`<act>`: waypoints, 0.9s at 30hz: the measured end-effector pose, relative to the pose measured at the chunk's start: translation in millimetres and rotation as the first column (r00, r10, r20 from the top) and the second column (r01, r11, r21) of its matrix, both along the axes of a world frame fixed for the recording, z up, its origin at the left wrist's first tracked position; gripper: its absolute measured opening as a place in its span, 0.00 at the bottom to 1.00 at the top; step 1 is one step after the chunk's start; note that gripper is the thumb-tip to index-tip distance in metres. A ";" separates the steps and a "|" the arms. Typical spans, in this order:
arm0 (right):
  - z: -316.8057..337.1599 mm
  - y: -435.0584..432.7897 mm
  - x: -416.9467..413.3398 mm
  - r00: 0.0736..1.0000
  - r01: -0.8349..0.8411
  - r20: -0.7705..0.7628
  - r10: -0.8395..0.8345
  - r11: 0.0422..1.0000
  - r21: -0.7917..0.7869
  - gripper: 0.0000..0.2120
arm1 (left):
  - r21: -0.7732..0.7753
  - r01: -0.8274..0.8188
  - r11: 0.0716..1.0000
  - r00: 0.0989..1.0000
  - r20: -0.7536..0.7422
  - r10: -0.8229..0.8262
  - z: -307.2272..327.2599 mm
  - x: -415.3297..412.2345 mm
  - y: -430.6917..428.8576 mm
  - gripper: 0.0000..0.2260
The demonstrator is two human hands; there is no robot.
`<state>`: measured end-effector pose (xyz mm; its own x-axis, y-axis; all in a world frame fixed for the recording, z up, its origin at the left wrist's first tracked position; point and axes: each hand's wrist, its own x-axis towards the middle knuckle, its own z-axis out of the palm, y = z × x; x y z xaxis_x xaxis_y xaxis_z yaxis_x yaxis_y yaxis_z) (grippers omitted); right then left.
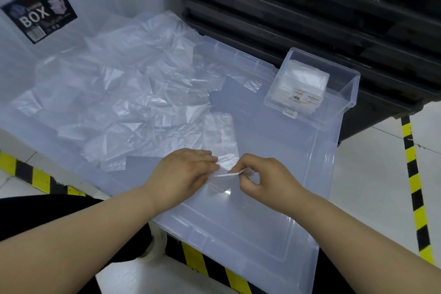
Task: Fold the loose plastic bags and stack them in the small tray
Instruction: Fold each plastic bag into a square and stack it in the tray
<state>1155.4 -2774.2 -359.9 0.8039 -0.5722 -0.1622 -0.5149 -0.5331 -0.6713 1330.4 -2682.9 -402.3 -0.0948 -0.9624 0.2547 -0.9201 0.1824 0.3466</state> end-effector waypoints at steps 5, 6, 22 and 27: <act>8.6 -4.0 0.1 0.999 0.014 0.027 -0.020 0.978 0.209 0.13 | 0.137 -0.141 0.981 0.969 -0.186 0.165 9.7 -3.2 1.3 0.21; 9.5 -5.1 0.4 1.000 0.011 0.014 -0.015 0.972 0.236 0.15 | 0.217 -0.188 0.958 0.942 -0.236 0.239 11.5 -4.7 1.2 0.26; -15.3 -24.4 48.8 0.868 0.493 -0.066 -0.492 0.841 0.224 0.17 | 0.404 -0.420 0.813 0.553 -0.597 0.582 24.7 -13.3 -10.4 0.14; -14.1 -26.5 55.1 0.861 0.509 -0.127 -0.493 0.842 0.181 0.11 | -0.042 -0.314 0.948 0.949 -0.040 0.313 6.3 -11.9 -8.4 0.15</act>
